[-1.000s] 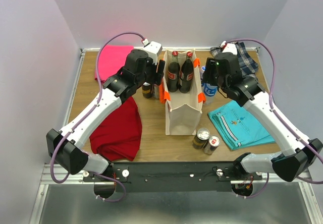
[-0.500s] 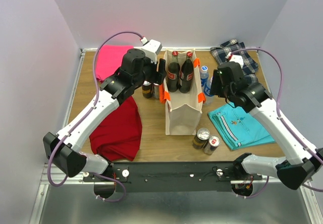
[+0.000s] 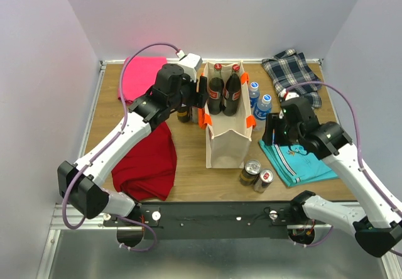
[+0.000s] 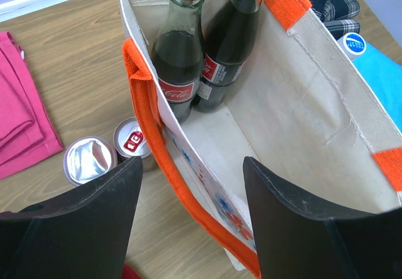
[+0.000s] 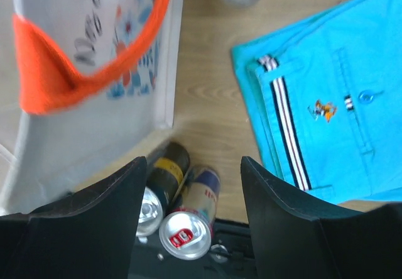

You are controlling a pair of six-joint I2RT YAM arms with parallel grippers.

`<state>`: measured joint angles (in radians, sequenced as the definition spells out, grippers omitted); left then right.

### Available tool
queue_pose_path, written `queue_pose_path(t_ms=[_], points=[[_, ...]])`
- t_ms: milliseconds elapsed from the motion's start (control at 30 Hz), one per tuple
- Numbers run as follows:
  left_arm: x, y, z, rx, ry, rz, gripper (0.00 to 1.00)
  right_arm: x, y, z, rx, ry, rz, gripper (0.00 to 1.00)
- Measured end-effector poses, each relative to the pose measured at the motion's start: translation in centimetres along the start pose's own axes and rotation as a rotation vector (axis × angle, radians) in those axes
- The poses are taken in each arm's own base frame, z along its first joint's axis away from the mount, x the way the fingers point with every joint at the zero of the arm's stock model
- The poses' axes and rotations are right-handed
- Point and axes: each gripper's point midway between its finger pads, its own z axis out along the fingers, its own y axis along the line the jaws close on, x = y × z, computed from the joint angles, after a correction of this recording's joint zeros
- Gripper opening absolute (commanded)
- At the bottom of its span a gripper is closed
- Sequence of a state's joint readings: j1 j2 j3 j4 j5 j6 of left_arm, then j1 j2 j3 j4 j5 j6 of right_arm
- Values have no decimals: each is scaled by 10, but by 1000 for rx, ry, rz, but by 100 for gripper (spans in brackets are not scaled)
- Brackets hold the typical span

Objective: Place the beverage into the canvas bag
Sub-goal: Move the drink to the center of the board.

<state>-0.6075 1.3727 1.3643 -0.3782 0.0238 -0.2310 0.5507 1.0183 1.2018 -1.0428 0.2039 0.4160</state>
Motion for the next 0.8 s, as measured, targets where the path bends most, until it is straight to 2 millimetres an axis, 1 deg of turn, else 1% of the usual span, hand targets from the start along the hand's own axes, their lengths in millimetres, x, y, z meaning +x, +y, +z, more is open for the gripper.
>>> queue_pose_path(t_ms=[33, 67, 133, 200, 367, 467, 600, 800], points=[[1, 0, 1, 0, 1, -3, 73, 4, 1, 1, -10, 8, -3, 70], [2, 0, 4, -2, 6, -7, 73, 15, 1, 2, -27, 30, -12, 70], [4, 1, 7, -3, 13, -11, 73, 28, 3, 1, -71, 45, -20, 72], [6, 1, 9, -4, 18, -14, 73, 36, 5, -2, -106, 50, -26, 72], [8, 1, 11, -5, 24, -21, 73, 35, 19, -10, -199, 29, -26, 73], [9, 1, 12, -5, 25, -25, 73, 38, 25, -6, -231, 35, -23, 73], [8, 1, 12, -5, 23, -26, 73, 47, 30, 1, -255, 74, -18, 73], [9, 1, 12, -6, 23, -26, 73, 50, 39, 4, -292, 98, 4, 73]])
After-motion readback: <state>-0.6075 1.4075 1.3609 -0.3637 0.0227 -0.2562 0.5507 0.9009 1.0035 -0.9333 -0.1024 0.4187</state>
